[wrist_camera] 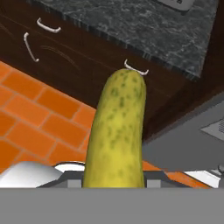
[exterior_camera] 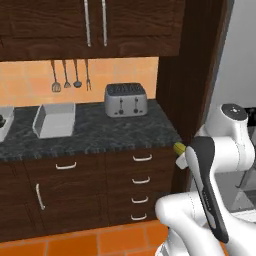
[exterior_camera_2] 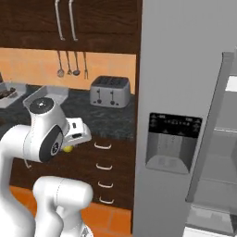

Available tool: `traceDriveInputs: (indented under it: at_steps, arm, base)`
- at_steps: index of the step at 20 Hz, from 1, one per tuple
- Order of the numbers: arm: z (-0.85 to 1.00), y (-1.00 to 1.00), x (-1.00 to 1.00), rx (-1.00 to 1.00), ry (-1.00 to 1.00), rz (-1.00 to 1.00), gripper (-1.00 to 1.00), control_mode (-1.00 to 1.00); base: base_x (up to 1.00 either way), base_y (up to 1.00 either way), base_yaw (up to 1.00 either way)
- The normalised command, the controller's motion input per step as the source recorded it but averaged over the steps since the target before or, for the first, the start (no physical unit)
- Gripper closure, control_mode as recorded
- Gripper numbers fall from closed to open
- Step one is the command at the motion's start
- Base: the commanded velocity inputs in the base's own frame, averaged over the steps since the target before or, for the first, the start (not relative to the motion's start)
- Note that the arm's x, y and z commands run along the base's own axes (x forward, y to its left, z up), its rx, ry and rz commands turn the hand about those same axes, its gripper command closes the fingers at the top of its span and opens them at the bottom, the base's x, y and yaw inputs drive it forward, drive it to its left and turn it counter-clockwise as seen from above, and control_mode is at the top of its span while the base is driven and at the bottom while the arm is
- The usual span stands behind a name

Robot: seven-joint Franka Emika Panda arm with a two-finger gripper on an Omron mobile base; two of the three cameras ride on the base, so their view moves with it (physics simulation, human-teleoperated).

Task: Place one cucumber and one steak in each tupperware on the nearby counter, to pack two identical lunches.

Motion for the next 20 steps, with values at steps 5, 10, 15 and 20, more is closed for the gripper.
traceDriveInputs:
  at_steps: [5, 10, 15, 20]
  arm:
    - [0.0, 0.0, 0.0, 0.0, 0.0, 0.0, 1.0, 1.0]
    - [0.0, 0.0, 0.0, 0.0, 0.0, 0.0, 1.0, 1.0]
    - [0.0, 0.0, 0.0, 0.0, 0.0, 0.0, 1.0, 1.0]
    - [-0.14, 0.37, 0.31, -0.06, 0.0, 0.0, 1.0, -1.0]
  base:
    - [0.85, 1.0, 0.0]
    - [0.92, 1.0, 0.0]
    - [0.89, 1.0, 0.0]
    - [0.5, 0.6, 0.0]
